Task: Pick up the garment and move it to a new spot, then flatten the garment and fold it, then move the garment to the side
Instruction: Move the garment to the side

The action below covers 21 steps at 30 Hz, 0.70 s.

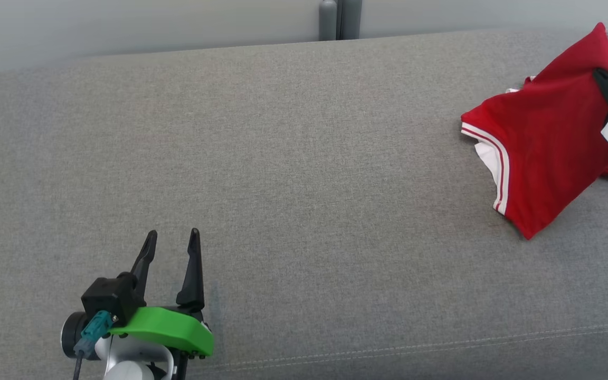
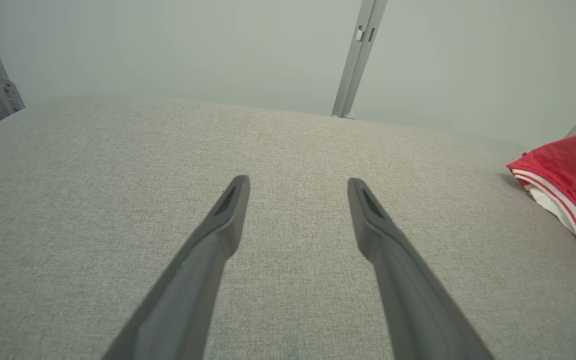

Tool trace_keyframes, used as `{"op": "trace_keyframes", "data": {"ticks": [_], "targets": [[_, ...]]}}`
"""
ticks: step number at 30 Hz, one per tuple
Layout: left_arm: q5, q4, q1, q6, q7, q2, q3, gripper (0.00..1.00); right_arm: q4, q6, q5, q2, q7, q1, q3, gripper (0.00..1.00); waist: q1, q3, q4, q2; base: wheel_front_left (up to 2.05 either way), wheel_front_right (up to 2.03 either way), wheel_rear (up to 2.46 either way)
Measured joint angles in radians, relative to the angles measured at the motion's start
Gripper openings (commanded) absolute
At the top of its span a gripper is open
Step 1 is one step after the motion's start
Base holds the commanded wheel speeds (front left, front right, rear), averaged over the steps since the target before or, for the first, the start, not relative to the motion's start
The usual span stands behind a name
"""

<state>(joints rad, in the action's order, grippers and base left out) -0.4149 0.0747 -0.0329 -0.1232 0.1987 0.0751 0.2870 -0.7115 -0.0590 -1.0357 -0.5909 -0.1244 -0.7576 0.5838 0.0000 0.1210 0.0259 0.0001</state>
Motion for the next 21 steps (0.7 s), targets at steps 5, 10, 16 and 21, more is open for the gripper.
{"op": "trace_keyframes", "data": {"ticks": [5, 10, 16, 21], "targets": [[0.007, -0.004, -0.002, 0.001, -0.01, 0.001, 0.009, 1.0, 0.001, 0.018, 0.009, 0.001, -0.018, -0.067, 0.004, 0.0, 0.0, 0.017, 0.011, 0.0, 0.0, 0.0, 0.0], [0.014, -0.016, -0.004, 0.001, -0.015, 0.003, 0.011, 1.0, 0.001, 0.036, 0.011, -0.001, -0.027, -0.14, -0.013, 0.0, 0.0, 0.038, 0.024, 0.0, 0.0, 0.0, 0.0], [0.016, -0.026, -0.009, 0.001, -0.022, 0.007, 0.01, 1.0, -0.028, 0.071, 0.009, -0.009, -0.045, -0.179, -0.035, 0.0, 0.0, 0.071, 0.038, 0.0, 0.0, 0.0, 0.0], [0.023, -0.037, -0.027, 0.001, -0.022, 0.014, 0.003, 1.0, -0.067, 0.096, 0.003, -0.021, -0.045, -0.182, -0.057, 0.0, 0.0, 0.106, 0.042, 0.0, 0.0, 0.0, 0.0]]}}
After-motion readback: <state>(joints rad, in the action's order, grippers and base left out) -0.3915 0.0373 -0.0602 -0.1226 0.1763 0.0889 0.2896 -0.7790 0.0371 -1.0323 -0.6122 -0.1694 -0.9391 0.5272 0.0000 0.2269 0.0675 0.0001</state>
